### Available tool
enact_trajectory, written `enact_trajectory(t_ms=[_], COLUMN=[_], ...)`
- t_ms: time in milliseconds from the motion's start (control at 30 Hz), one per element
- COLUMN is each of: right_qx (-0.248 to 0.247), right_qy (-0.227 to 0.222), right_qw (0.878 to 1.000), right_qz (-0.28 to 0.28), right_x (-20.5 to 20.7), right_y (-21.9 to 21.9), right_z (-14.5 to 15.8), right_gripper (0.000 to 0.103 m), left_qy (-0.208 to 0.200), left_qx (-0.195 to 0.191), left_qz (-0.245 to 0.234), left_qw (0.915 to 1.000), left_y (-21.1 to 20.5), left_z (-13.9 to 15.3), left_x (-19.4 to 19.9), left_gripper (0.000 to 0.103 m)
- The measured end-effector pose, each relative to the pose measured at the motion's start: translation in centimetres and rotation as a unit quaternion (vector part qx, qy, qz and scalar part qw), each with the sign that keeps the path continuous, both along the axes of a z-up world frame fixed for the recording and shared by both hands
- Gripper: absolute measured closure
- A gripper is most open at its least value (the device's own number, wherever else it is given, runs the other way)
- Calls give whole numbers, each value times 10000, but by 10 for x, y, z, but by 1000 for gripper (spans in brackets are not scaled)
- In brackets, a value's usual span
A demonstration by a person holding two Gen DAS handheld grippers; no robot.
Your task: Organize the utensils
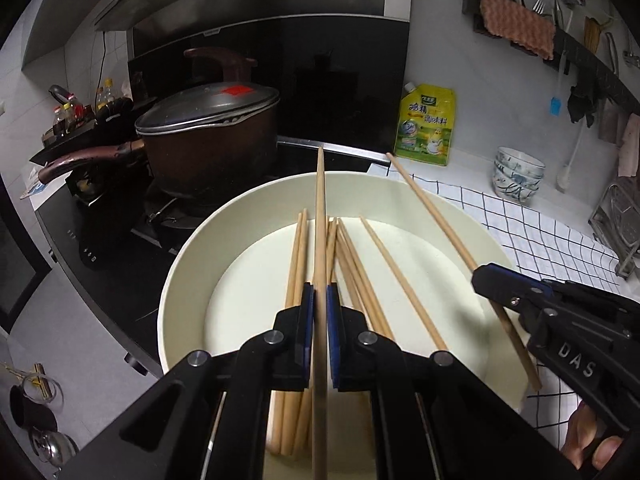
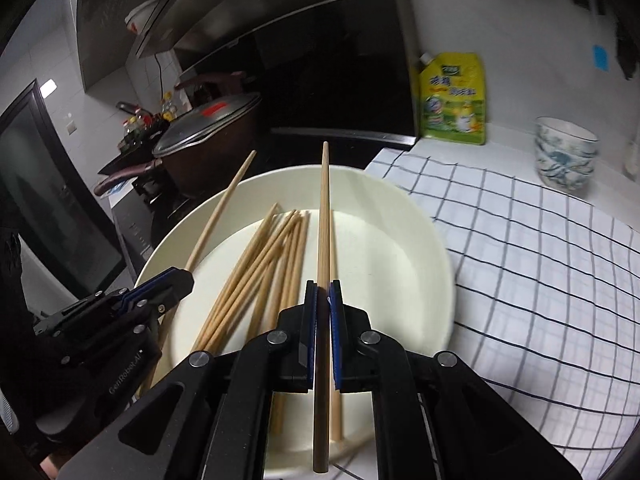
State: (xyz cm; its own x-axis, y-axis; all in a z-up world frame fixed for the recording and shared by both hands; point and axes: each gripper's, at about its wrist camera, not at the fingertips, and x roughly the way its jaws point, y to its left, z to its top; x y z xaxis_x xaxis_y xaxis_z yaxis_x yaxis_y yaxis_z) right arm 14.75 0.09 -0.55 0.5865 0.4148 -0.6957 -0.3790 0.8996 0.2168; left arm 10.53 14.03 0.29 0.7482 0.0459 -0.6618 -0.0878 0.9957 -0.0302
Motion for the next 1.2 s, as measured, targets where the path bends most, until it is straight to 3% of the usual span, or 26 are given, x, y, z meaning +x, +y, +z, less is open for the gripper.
enact_trajectory(t_ms=[300,400,467,600,933,1200], right_qx=[-123,11,17,42,-97,-163], right_qy=[273,258,232,163,-49,-153], right_qw=[9995,9996,9995,9994,9990,9982], right_qz=[-26,-123,-201,-294,-436,-563], right_x=[7,8,7,1,-16,-29], right_y=[8,0,-4,-10,-13,-18], right_z=[-21,-21,-21,-18,-11,-9], right_gripper=[96,94,92,78,71,53], left_qy=[207,197,110,5,-67,-141], left_qx=[-79,-28,-21,20,68,166], left_qz=[5,130,222,333,432,487], left_qw=[9998,9997,9997,9994,9990,9986], left_y=[6,10,14,17,21,20], left_z=[-14,-15,-13,-7,-1,4], left_x=[8,6,3,-3,-14,-24], left_gripper=[95,68,38,32,15,8])
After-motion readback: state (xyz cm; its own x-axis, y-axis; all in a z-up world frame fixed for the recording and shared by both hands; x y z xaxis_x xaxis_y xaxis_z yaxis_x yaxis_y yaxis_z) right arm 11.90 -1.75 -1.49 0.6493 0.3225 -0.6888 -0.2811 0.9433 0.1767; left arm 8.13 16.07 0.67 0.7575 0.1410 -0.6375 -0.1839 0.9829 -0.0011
